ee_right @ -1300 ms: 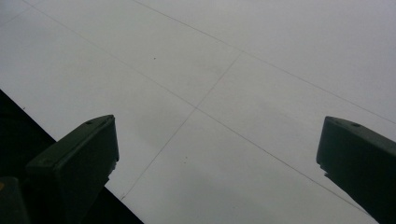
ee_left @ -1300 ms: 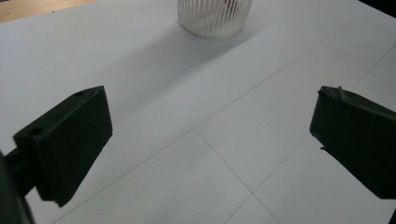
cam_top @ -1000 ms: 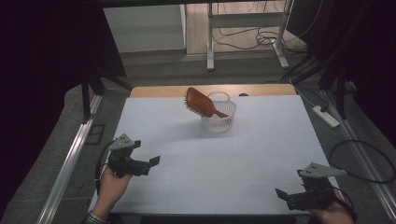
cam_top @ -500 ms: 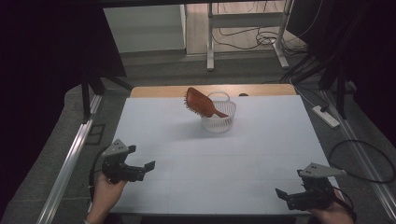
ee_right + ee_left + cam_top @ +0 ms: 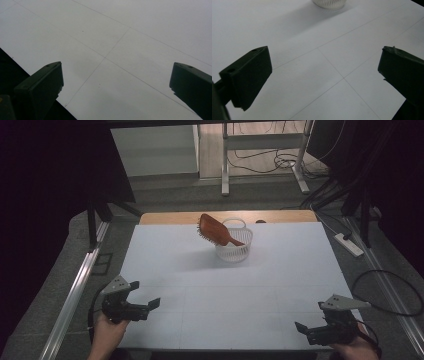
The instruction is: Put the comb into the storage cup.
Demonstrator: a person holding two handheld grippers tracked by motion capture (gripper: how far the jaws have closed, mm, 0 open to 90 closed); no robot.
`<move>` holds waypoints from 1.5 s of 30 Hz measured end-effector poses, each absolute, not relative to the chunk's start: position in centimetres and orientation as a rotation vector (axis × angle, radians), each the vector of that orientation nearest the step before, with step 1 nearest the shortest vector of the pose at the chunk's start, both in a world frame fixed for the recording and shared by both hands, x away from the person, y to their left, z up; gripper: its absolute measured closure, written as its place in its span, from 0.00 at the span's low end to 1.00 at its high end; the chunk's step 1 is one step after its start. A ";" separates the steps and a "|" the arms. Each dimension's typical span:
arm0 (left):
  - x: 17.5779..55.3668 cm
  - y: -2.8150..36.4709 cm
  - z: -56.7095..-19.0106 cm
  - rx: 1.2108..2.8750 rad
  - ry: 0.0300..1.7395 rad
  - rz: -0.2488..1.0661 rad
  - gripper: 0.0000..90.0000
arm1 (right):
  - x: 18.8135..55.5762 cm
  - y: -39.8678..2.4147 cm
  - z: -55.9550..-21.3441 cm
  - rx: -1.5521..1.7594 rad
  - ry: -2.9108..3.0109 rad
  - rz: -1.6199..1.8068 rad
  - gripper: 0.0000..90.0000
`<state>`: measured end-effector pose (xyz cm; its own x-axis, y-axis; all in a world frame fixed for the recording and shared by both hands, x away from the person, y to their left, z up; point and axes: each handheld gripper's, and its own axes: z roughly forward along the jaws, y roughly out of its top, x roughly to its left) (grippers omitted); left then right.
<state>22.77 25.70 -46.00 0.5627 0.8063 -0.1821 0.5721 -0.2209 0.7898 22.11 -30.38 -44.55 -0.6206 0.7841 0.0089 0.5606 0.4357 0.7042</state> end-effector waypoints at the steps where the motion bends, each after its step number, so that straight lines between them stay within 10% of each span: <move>1: 22.7 25.8 -46.0 1.919 1.113 0.335 0.00 | 22.1 -30.4 -44.5 1.154 2.373 0.983 0.00; 45: 19.0 27.3 -47.0 1.936 1.154 0.315 0.00 | 22.1 -30.3 -44.6 1.161 2.366 0.973 0.00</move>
